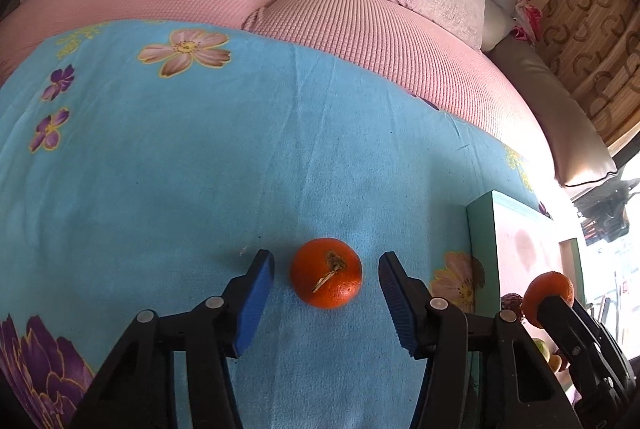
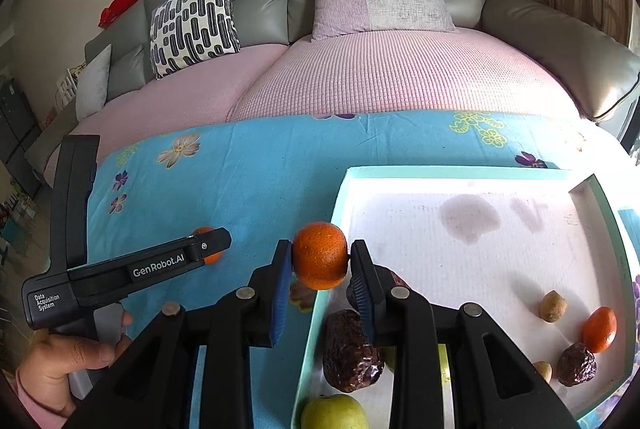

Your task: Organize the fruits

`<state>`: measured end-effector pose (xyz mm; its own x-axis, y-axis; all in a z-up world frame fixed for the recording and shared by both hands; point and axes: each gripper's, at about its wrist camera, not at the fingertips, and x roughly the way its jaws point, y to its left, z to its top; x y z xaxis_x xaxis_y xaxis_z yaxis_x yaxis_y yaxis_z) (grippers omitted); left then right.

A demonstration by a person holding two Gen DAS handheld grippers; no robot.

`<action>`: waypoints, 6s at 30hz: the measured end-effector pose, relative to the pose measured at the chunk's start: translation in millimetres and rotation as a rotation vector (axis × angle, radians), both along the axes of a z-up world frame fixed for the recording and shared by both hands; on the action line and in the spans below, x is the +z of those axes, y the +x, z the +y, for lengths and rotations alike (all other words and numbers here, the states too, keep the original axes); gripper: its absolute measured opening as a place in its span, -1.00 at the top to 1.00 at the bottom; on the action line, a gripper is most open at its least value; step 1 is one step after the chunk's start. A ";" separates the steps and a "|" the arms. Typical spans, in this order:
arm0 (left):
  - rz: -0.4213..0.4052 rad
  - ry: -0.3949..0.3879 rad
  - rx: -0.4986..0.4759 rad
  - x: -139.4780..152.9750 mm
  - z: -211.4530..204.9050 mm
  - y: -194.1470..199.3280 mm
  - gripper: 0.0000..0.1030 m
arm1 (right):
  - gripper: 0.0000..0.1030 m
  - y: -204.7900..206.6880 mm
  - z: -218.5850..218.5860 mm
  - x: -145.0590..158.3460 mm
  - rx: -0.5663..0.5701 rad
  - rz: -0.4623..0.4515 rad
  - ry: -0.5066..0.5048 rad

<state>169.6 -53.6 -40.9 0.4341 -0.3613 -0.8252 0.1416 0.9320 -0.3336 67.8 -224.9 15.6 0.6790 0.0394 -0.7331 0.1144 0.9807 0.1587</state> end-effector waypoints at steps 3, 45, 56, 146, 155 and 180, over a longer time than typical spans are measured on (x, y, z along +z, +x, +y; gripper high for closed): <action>0.000 0.005 0.001 -0.1 -3.2 1.5 -0.10 | 0.40 -4.3 -5.3 1.9 -0.013 -0.002 0.003; -0.106 0.124 -0.346 49.0 -175.9 -26.8 0.28 | 0.40 -49.6 -177.5 -30.7 -0.447 0.082 -0.065; -0.054 0.175 -0.352 21.5 -190.1 -21.1 0.28 | 0.40 -48.9 -185.3 -38.0 -0.444 0.095 -0.074; -0.182 0.379 0.043 28.5 -47.3 -77.0 -1.00 | -0.87 -53.4 -92.9 -3.4 -0.263 0.079 -0.162; -0.157 0.443 0.057 18.7 -19.2 -114.1 -1.00 | -0.87 -95.5 -54.1 1.1 -0.214 0.051 -0.140; -0.162 0.411 0.071 28.9 8.4 -142.6 -1.00 | -0.87 -133.4 -31.1 -7.7 -0.200 0.067 -0.178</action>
<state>26.9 -45.3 -12.0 0.5813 0.0181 -0.8135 0.0926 0.9918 0.0882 -65.6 -256.0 7.9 0.6100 -0.2241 -0.7600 0.3133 0.9492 -0.0284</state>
